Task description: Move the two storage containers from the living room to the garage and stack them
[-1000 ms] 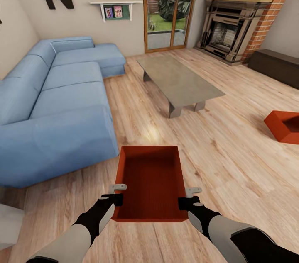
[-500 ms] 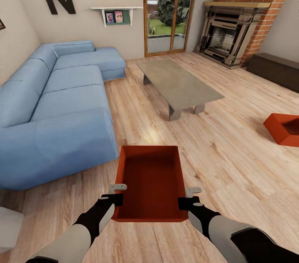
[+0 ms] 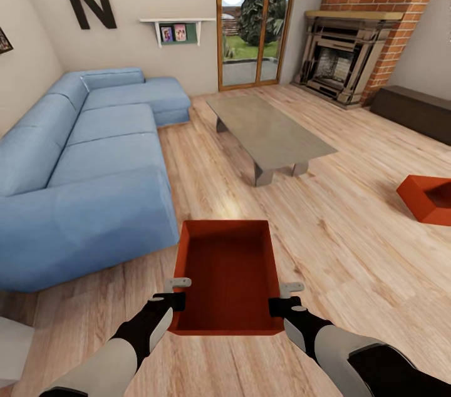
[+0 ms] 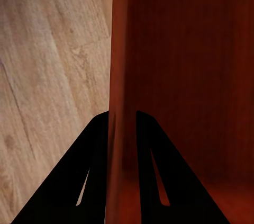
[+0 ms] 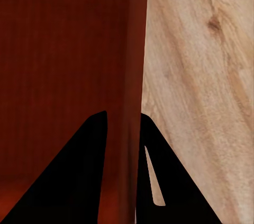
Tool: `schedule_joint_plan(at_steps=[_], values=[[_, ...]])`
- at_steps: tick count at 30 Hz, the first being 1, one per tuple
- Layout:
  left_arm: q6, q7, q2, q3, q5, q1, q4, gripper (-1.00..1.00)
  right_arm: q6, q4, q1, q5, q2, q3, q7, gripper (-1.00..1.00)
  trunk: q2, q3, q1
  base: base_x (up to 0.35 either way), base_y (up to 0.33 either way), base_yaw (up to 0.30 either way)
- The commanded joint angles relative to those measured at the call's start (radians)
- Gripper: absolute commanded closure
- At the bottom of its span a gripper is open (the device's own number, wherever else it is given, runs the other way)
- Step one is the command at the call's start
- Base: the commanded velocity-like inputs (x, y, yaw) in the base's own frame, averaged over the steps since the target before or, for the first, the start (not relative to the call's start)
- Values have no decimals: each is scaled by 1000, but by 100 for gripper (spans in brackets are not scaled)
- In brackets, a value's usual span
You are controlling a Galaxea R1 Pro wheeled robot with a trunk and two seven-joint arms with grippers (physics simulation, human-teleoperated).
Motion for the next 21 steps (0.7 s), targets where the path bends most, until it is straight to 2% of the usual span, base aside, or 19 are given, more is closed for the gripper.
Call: schedule_joint_plan(at_steps=[1,21], values=[[6,13,0,12,9,-1,-12,100,-2,3,0,-6,2,-13,4,100,-1,1,0,0,0,0],[6,13,0,12,9,-1,-12,100,-2,3,0,-6,0,-14,4,100,-1,31,0,0,0,0]])
